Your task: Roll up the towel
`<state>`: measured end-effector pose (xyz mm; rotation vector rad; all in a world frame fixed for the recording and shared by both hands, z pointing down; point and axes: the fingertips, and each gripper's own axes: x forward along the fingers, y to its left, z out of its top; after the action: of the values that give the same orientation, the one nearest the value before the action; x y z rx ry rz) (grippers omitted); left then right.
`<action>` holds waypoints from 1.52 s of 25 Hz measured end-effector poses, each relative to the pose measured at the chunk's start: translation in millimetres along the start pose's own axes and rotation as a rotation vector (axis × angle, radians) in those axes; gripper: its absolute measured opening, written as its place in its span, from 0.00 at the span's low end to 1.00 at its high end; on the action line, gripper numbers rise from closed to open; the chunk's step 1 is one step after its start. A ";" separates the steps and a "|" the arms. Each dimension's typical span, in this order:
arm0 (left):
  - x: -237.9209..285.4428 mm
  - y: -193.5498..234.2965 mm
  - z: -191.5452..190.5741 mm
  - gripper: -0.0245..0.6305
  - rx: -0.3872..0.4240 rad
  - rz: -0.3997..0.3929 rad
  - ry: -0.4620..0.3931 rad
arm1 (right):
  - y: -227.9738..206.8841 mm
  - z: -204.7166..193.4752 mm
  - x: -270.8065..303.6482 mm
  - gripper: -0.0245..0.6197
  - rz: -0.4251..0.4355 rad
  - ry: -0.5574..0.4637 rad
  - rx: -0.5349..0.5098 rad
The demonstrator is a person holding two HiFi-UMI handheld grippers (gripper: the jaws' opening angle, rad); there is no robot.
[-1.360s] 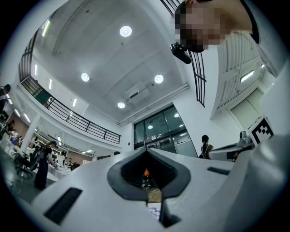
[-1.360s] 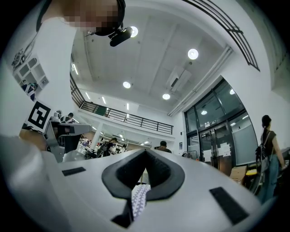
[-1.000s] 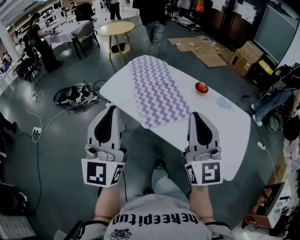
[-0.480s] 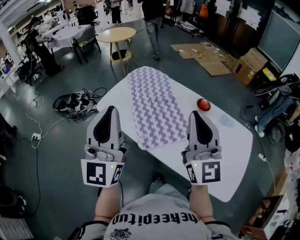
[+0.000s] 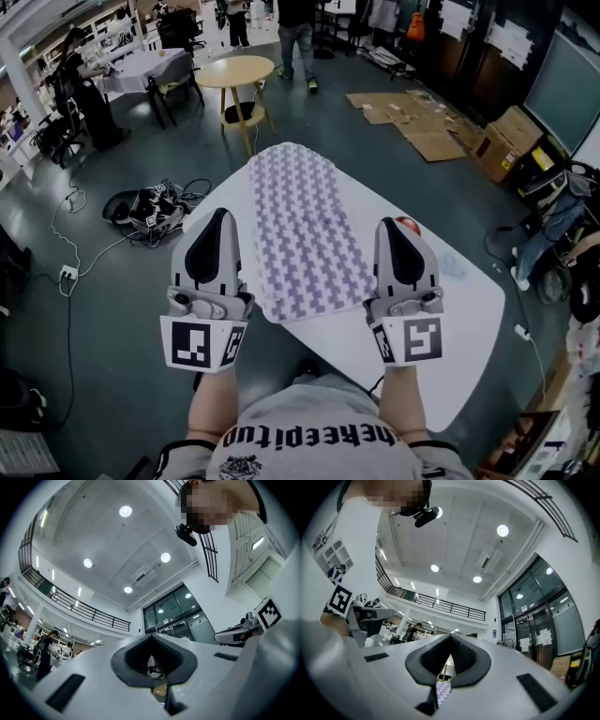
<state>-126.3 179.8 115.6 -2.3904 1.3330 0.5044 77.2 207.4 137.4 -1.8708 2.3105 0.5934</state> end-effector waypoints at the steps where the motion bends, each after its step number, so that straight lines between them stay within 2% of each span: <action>1: 5.8 -0.7 -2.9 0.02 0.004 0.002 0.004 | -3.8 -3.7 5.2 0.04 0.010 0.008 0.000; 6: 30.3 6.3 -26.3 0.02 0.020 0.002 0.039 | -7.7 -34.4 36.5 0.04 0.073 0.081 -0.027; 9: 38.5 5.8 -49.5 0.02 0.033 -0.001 0.089 | -8.1 -63.7 48.2 0.04 0.114 0.148 -0.036; 12: 42.9 5.1 -78.7 0.02 0.043 0.000 0.159 | -5.3 -97.4 56.5 0.04 0.154 0.228 -0.059; 16: 39.7 4.1 -124.0 0.02 0.063 -0.005 0.277 | 3.2 -148.0 58.5 0.04 0.230 0.373 -0.143; 22: 40.2 -3.1 -186.9 0.02 0.073 -0.028 0.421 | 5.2 -206.2 60.1 0.04 0.327 0.499 -0.185; 29: 9.3 -19.4 -262.8 0.02 0.157 -0.132 0.636 | 21.8 -266.3 38.0 0.04 0.455 0.629 -0.205; 33: -26.1 -46.6 -313.6 0.02 0.171 -0.231 0.750 | 30.7 -305.4 7.2 0.04 0.550 0.710 -0.222; 38: -55.9 -72.1 -358.5 0.02 0.211 -0.349 0.878 | 35.0 -344.9 -22.2 0.04 0.647 0.800 -0.252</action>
<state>-44.0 88.0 464.4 -2.6532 1.1062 -0.8300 103.1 107.5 469.1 -1.5989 3.5700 0.1780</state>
